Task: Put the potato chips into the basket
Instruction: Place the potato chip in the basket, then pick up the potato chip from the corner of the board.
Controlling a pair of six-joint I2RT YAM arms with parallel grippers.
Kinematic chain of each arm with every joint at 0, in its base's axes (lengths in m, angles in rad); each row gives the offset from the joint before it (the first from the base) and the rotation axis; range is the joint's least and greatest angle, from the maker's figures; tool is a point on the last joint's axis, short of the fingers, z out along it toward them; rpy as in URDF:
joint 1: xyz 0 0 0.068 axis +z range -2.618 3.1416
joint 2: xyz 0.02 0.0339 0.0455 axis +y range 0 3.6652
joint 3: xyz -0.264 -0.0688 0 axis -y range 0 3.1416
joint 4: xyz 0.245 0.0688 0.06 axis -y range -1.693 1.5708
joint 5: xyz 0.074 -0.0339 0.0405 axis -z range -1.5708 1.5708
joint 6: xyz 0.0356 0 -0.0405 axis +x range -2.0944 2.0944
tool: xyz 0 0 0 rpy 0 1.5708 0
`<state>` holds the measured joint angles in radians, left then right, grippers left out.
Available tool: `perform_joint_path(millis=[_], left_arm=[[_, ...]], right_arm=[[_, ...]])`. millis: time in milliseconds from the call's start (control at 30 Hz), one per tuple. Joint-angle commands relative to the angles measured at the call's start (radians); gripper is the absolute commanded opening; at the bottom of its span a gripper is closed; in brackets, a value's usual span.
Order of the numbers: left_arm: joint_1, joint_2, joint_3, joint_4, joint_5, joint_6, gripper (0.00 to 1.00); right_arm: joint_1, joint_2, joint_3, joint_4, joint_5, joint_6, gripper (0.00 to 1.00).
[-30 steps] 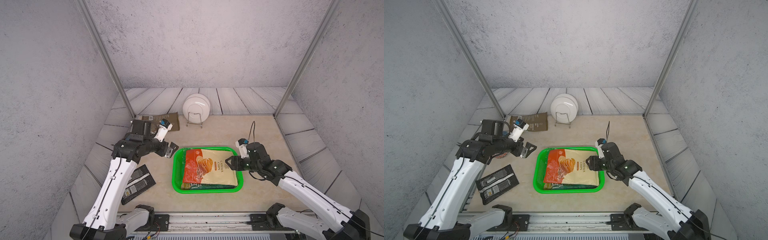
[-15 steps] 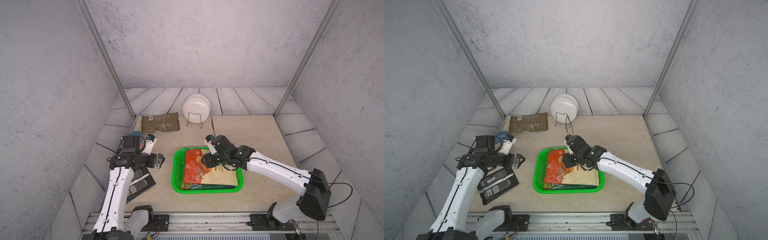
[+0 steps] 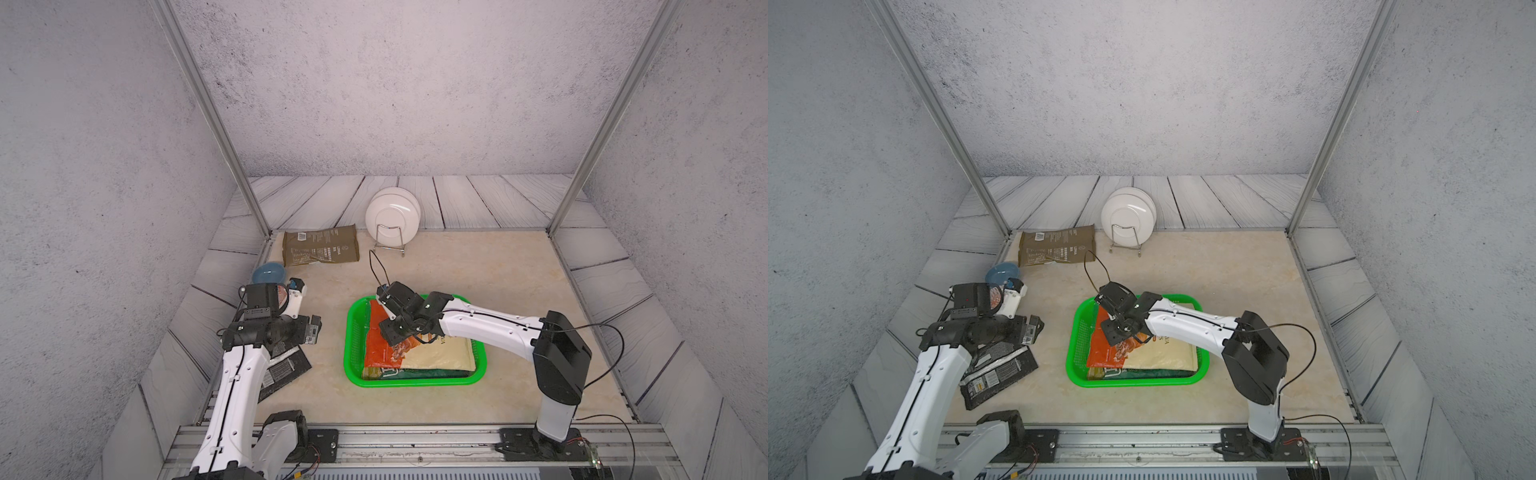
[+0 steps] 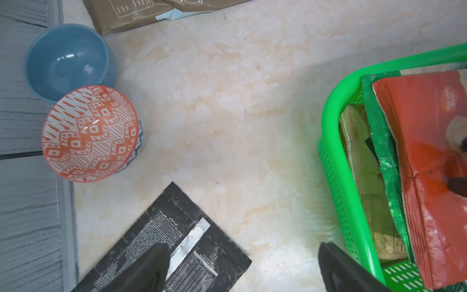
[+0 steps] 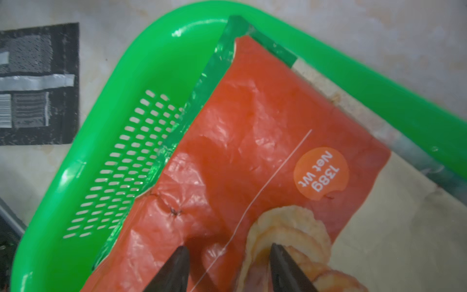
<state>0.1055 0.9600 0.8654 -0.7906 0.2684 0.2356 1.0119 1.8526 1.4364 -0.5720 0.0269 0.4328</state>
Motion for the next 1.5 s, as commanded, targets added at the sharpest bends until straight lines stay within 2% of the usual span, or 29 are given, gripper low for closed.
perform_joint_path(millis=[0, 300, 533, 733, 967, 1233, 1467], left_arm=[[0.008, -0.004, -0.009, 0.013, -0.006, -0.008, 0.99], [0.010, -0.027, -0.007, 0.012, -0.037, 0.011, 0.98], [0.028, -0.014, 0.003, -0.032, -0.145, 0.097, 0.99], [0.121, 0.027, -0.005, -0.115, -0.179, 0.197, 0.98], [0.278, 0.019, -0.094, -0.089, -0.172, 0.312, 0.98], [0.352, 0.001, -0.179, -0.106, -0.162, 0.472, 0.98], [0.376, -0.011, -0.249, -0.092, -0.238, 0.599, 0.99]], right_arm=[[0.015, 0.043, 0.005, -0.026, 0.012, -0.014, 0.58], [0.027, -0.008, 0.005, -0.031, 0.031, -0.031, 0.60], [0.033, -0.136, 0.007, -0.036, 0.036, -0.037, 0.62], [0.034, -0.260, -0.052, -0.026, 0.084, -0.025, 0.64], [0.033, -0.341, -0.129, -0.023, 0.117, -0.019, 0.67], [0.033, -0.364, -0.153, -0.046, 0.142, -0.004, 0.68], [0.034, -0.365, -0.155, -0.062, 0.128, 0.021, 0.68]])
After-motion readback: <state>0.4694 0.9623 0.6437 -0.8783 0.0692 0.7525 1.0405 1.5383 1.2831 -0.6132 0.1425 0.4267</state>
